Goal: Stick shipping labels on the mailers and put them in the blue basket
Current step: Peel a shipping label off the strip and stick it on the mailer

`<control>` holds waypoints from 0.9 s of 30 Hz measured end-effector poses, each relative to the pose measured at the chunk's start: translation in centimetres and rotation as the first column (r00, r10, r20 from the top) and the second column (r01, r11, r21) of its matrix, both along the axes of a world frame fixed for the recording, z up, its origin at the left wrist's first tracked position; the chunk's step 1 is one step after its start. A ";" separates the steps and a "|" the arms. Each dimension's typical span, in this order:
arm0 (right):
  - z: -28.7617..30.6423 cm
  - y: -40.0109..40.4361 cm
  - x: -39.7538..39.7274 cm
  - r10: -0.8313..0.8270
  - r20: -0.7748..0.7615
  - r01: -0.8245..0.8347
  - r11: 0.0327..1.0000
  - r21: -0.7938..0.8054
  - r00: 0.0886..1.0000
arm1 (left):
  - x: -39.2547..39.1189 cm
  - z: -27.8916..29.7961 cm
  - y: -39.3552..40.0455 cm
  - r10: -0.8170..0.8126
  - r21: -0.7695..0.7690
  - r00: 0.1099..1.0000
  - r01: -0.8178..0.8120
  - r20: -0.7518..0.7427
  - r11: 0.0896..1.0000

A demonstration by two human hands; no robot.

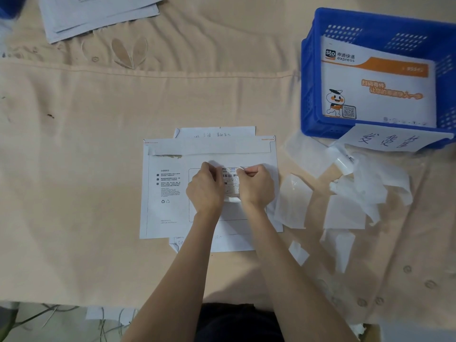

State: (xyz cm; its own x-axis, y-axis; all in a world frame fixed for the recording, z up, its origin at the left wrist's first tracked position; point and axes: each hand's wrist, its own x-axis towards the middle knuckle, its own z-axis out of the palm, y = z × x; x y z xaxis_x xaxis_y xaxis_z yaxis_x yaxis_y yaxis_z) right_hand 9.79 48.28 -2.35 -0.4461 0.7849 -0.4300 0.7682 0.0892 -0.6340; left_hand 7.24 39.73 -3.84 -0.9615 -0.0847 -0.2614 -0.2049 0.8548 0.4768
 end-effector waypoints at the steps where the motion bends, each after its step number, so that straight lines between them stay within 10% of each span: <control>1: -0.1 0.0 0.0 0.008 0.006 -0.008 1.000 0.005 1.000 | 0.0 0.0 0.0 -0.001 -0.003 1.000 0.001 0.002 1.000; 10: 1.1 1.7 -0.4 0.328 0.308 -0.427 0.834 0.350 0.893 | -0.7 0.7 -0.2 -0.037 -0.091 0.999 0.040 0.031 0.995; 27: -0.5 4.2 0.9 0.309 0.065 -0.311 0.950 0.009 0.949 | -1.3 1.0 -2.1 -0.030 0.187 0.998 0.021 0.048 0.982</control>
State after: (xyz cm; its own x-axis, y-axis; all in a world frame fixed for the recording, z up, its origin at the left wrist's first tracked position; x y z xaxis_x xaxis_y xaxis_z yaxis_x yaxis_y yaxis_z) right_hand 10.66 52.43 -2.82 -0.6417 0.6205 -0.4508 0.7384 0.3409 -0.5818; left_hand 5.92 37.61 -2.89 -0.9481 -0.0055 -0.3180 -0.2115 0.7575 0.6176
